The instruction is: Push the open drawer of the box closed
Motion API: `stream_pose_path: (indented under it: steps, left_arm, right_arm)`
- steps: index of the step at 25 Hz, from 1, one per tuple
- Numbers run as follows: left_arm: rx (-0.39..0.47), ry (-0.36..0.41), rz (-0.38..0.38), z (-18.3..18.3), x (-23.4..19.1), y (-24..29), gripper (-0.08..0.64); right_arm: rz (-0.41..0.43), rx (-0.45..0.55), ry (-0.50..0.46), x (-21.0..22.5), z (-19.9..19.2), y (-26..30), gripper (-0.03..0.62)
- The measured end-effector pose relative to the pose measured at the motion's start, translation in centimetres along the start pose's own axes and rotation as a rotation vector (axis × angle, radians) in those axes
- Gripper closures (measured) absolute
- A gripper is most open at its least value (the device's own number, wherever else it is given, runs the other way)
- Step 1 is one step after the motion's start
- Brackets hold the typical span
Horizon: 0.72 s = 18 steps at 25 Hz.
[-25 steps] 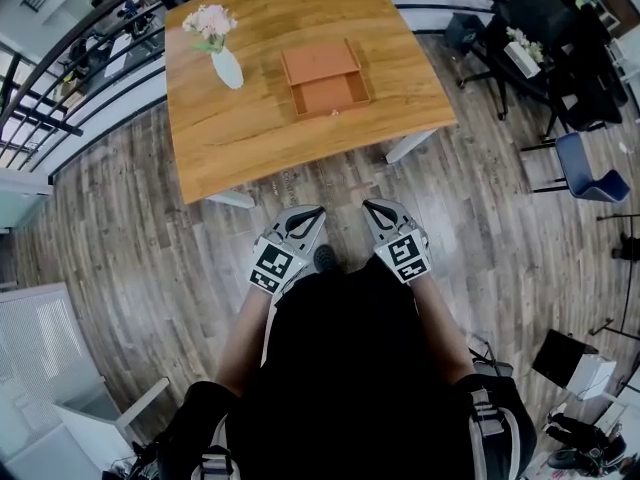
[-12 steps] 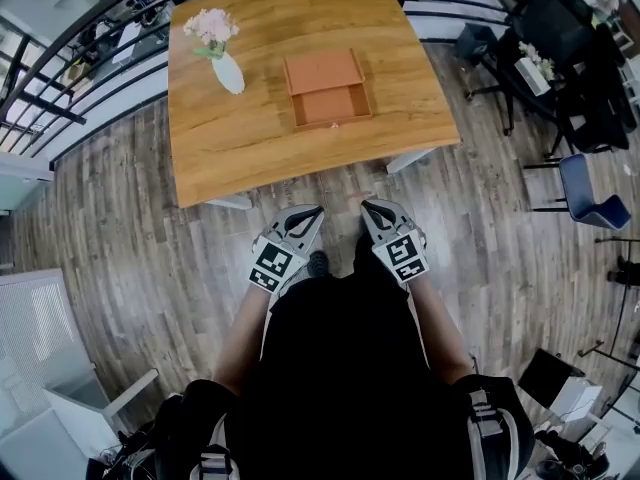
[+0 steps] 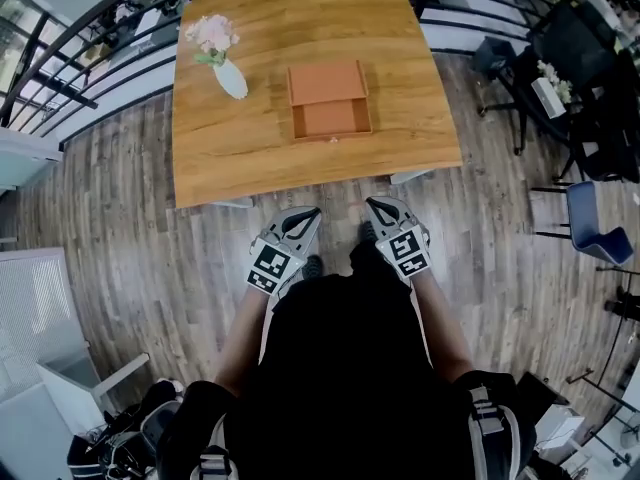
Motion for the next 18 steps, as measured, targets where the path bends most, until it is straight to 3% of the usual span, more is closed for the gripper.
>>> stream_pose_path:
  steps: [8, 18]
  left_arm:
    - [0.034, -0.011, 0.13, 3.5, 0.3, 3.8, 0.536]
    - [0.083, -0.108, 0.294, 5.3, 1.3, 7.5, 0.535]
  right_arm:
    - [0.114, 0.019, -0.102, 6.1, 0.1, 1.1, 0.577]
    - [0.273, 0.04, -0.213, 11.5, 0.9, 3.4, 0.575]
Point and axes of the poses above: the fingertips, and each gripper's own axes: y forward along the fingers, x to its right, z out of its top, the point moved 8 cm from there along -y, backward along the fingers, and after that the axes turned 10 degrees about -z, right-handed, at the moved point
